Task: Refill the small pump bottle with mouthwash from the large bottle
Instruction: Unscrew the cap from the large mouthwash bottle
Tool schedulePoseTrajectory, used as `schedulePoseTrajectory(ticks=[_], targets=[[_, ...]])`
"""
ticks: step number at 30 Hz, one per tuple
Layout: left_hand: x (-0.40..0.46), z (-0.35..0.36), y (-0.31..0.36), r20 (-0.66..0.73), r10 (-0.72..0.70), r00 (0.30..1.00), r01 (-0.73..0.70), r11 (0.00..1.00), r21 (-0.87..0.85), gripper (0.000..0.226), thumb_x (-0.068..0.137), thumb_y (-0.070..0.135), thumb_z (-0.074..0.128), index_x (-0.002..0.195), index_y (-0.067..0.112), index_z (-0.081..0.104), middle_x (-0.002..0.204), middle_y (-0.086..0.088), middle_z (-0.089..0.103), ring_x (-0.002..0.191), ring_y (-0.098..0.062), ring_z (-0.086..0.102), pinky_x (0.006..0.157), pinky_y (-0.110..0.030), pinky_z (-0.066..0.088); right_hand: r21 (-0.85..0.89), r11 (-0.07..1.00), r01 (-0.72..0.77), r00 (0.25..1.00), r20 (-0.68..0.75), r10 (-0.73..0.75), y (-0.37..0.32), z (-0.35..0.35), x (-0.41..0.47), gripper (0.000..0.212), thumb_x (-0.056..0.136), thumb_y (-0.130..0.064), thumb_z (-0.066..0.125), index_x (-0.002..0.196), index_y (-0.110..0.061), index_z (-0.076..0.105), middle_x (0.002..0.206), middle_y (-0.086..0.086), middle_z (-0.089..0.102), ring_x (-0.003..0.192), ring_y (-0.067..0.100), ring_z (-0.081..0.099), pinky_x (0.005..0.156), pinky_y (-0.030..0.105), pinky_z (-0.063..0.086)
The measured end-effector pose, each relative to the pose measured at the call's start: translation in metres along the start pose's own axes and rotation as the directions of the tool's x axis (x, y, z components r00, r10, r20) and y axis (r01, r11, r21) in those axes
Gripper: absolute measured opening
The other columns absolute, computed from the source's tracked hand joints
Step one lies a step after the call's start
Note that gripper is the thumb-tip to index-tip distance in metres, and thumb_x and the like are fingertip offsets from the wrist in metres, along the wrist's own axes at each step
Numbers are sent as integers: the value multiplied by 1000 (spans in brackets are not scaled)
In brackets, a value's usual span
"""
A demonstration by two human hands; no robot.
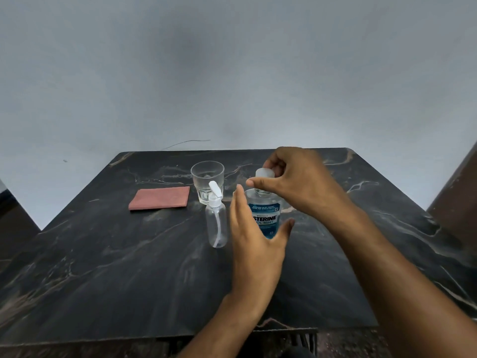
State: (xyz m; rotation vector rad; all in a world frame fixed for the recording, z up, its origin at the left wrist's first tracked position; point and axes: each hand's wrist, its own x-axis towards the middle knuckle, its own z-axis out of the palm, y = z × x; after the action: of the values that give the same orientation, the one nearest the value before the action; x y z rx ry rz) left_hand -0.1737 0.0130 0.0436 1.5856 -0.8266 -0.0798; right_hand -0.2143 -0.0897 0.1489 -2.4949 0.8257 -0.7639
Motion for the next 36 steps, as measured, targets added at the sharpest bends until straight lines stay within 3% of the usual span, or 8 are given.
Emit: schedulePoseTrajectory(ticks=[4,8,10,13,17,20,23,36], targets=[[11,12,-5,-60,19,998,-18,1000,15,105,77,47,83,161,26,23,159,5,39,145,-7,39,102,-1,36,-33,999,3,1000,5,-3,-2,-1,3,40,70,-58,81,87,-23,70,74,-13,64,68,0,60,53,14,38],[21,15,-6,-130,44,991,-35,997,72,100,76,48,83,157,18,35,152,2,49,143,-11,45,113,-27,45,-68,997,34,999,20,-33,-2,-2,6,35,72,-57,79,79,-24,69,71,-13,65,65,-1,61,50,13,39],[23,16,-7,-151,40,988,-31,998,60,95,75,46,85,154,16,41,148,2,54,139,-11,49,112,-23,44,-83,994,72,996,59,-68,-4,-4,7,31,74,-54,79,81,-25,69,73,-15,65,66,-2,60,51,11,38],[23,15,-6,-153,43,987,-31,996,82,97,75,49,85,154,17,40,150,3,53,141,-9,47,111,-16,38,-17,994,111,982,153,-107,-4,-14,11,21,78,-41,81,90,-25,74,79,-16,67,72,-2,63,55,6,40],[23,15,-6,-147,54,988,-39,994,105,97,75,55,82,154,15,42,148,0,55,137,-14,52,109,-35,51,162,982,98,927,344,-149,1,-31,14,34,84,-10,73,112,-29,75,101,-19,71,92,-6,65,68,6,48],[25,15,-7,-153,69,986,-52,992,113,87,76,51,84,147,16,48,138,2,60,128,-14,58,99,-34,57,13,988,153,946,286,-150,0,-24,15,37,86,-37,73,122,-30,68,103,-20,65,83,-8,60,62,6,42],[24,15,-7,-164,88,983,-66,989,132,80,76,49,84,141,16,52,130,3,63,123,-13,61,94,-33,59,-137,972,189,964,213,-158,0,-11,15,34,84,-52,71,105,-25,69,95,-12,64,74,-5,53,58,13,35],[25,10,-9,-141,105,984,-74,975,210,97,73,66,76,150,15,47,146,-1,57,136,-15,53,106,-35,53,35,976,216,963,158,-219,1,-25,12,30,89,-23,73,118,-28,70,111,-12,70,85,-10,58,70,7,40]])
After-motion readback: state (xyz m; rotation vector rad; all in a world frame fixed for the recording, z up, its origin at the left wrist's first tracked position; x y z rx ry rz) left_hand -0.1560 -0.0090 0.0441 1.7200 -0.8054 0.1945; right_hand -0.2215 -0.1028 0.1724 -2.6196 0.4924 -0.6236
